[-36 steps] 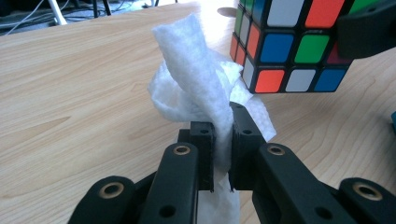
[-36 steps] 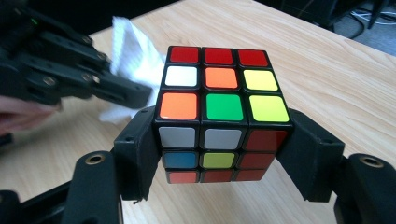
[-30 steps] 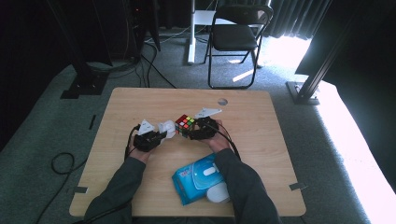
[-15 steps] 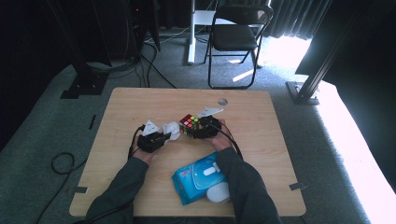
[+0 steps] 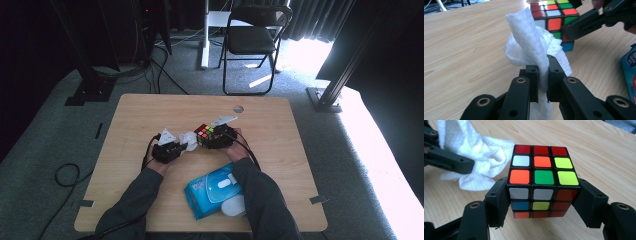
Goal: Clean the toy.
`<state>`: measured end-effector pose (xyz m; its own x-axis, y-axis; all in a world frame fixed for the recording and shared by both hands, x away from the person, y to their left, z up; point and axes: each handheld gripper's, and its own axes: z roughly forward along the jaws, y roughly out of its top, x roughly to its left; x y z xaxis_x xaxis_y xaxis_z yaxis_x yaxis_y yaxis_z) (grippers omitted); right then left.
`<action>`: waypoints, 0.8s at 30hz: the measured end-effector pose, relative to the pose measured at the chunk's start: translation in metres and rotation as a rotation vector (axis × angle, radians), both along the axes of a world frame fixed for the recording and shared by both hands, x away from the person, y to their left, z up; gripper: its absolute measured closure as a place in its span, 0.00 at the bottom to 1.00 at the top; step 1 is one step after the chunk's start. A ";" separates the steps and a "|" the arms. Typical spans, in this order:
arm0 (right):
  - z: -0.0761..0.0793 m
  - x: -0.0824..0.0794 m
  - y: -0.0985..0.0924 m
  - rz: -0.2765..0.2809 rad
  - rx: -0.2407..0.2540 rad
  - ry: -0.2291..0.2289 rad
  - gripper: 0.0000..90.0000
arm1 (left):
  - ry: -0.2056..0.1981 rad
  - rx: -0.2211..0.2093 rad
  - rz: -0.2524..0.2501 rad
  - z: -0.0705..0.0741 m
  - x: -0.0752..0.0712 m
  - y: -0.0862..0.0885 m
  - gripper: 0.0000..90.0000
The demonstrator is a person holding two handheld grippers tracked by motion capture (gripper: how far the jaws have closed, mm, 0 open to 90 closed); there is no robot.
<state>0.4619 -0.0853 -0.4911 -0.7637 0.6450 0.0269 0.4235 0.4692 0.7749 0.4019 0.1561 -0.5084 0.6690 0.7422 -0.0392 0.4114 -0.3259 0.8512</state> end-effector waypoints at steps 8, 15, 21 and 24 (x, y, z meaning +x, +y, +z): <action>-0.007 0.004 0.003 0.001 -0.036 0.020 0.38 | 0.000 0.005 -0.004 0.000 0.000 -0.002 0.92; -0.019 0.006 0.002 0.003 -0.059 0.043 0.38 | 0.002 0.008 -0.005 -0.001 0.000 -0.002 0.92; -0.020 0.004 0.003 0.015 -0.110 0.048 0.38 | 0.003 0.008 -0.005 -0.001 0.000 -0.003 0.91; -0.021 0.003 0.004 0.025 -0.135 0.062 0.38 | 0.004 0.010 -0.008 -0.001 0.000 -0.003 0.91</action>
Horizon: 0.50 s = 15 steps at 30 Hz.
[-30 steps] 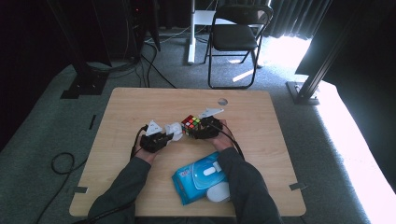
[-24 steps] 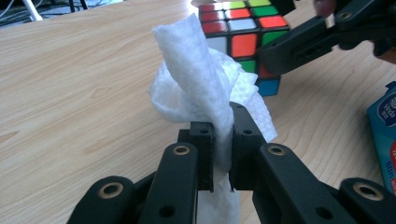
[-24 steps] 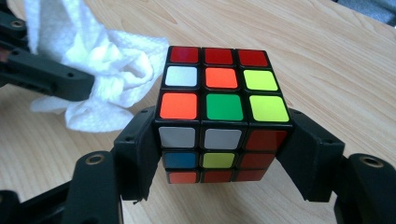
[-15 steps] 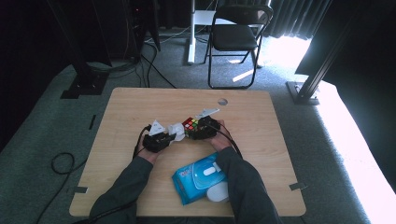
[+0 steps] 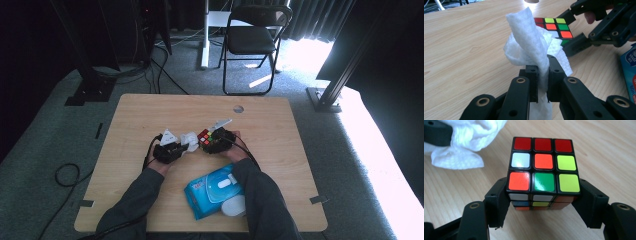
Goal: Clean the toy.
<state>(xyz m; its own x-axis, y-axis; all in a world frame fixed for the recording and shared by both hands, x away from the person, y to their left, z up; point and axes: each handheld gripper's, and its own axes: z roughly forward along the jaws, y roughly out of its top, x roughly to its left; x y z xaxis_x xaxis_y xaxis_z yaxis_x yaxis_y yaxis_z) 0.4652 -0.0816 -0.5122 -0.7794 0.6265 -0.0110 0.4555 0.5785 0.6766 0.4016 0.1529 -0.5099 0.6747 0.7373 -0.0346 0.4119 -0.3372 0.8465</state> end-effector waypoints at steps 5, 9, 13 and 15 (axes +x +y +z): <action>0.003 -0.004 0.003 0.074 -0.027 0.024 0.32 | 0.006 0.001 0.001 -0.002 0.000 0.000 0.91; 0.006 -0.006 0.002 0.081 -0.016 0.016 0.30 | 0.006 0.003 -0.001 -0.002 0.000 -0.001 0.91; 0.015 -0.008 -0.004 0.075 0.027 -0.010 0.30 | 0.007 0.003 0.002 -0.002 0.000 -0.001 0.91; 0.021 -0.008 -0.010 0.076 0.066 -0.009 0.34 | 0.009 0.005 0.004 -0.002 0.000 -0.001 0.91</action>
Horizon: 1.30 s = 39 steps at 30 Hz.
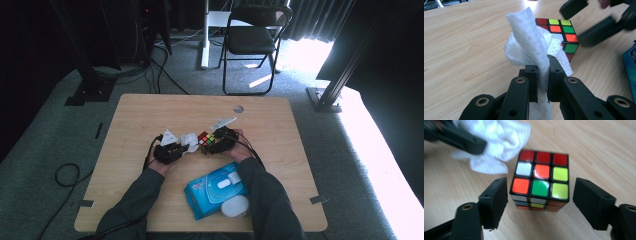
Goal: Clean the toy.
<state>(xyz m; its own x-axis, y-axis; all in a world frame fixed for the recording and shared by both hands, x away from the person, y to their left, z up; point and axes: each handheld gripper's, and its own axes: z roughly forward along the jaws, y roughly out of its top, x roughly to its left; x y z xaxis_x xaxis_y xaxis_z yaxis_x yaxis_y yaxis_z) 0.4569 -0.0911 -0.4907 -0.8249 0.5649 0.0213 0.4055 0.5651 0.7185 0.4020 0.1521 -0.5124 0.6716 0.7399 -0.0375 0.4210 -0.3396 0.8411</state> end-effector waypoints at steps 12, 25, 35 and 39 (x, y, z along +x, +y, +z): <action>0.006 0.012 -0.010 -0.135 0.073 -0.025 0.67 | 0.005 0.000 -0.002 -0.001 0.000 -0.001 0.90; 0.002 0.012 -0.004 -0.123 0.056 0.009 0.59 | 0.008 -0.001 0.001 -0.002 0.000 -0.001 0.90; 0.000 0.014 -0.006 -0.170 0.061 0.005 0.59 | 0.010 0.000 0.000 -0.002 0.001 0.000 0.90; 0.000 0.012 -0.007 -0.153 0.063 0.018 0.59 | 0.012 0.000 0.006 -0.002 0.001 0.000 0.90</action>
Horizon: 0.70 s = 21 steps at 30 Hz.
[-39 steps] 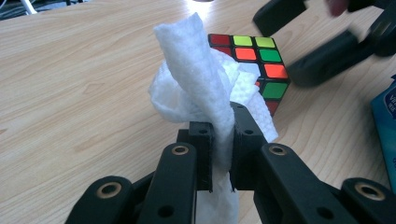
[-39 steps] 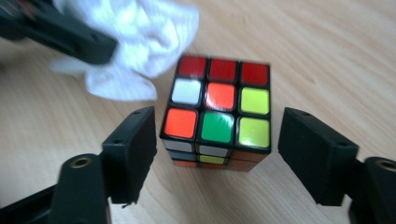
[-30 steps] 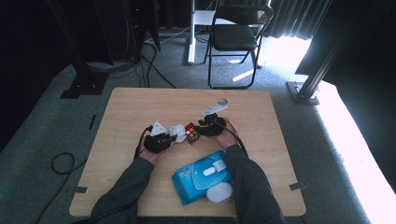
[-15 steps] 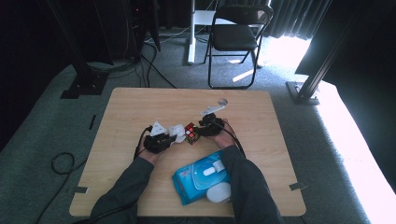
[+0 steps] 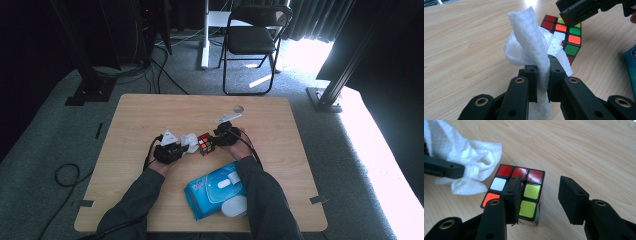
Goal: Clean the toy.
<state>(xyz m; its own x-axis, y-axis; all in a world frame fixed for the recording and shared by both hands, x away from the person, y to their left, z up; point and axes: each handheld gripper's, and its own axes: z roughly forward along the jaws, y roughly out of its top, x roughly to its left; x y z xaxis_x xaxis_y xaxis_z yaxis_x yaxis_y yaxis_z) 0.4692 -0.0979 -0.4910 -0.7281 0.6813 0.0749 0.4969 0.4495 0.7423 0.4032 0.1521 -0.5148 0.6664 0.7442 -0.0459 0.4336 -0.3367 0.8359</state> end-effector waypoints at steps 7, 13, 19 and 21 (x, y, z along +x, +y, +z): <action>-0.004 0.002 -0.006 -0.029 0.075 0.073 0.65 | 0.004 0.004 -0.003 0.000 0.000 -0.001 0.90; -0.005 0.002 -0.006 -0.034 0.125 0.129 0.78 | 0.003 0.003 -0.005 0.000 0.000 -0.002 0.90; -0.007 0.006 -0.011 -0.046 0.174 0.190 0.78 | 0.002 0.002 -0.005 0.000 0.000 -0.003 0.90; -0.008 0.007 -0.012 -0.050 0.192 0.207 0.78 | 0.002 0.004 -0.006 0.000 0.000 -0.002 0.90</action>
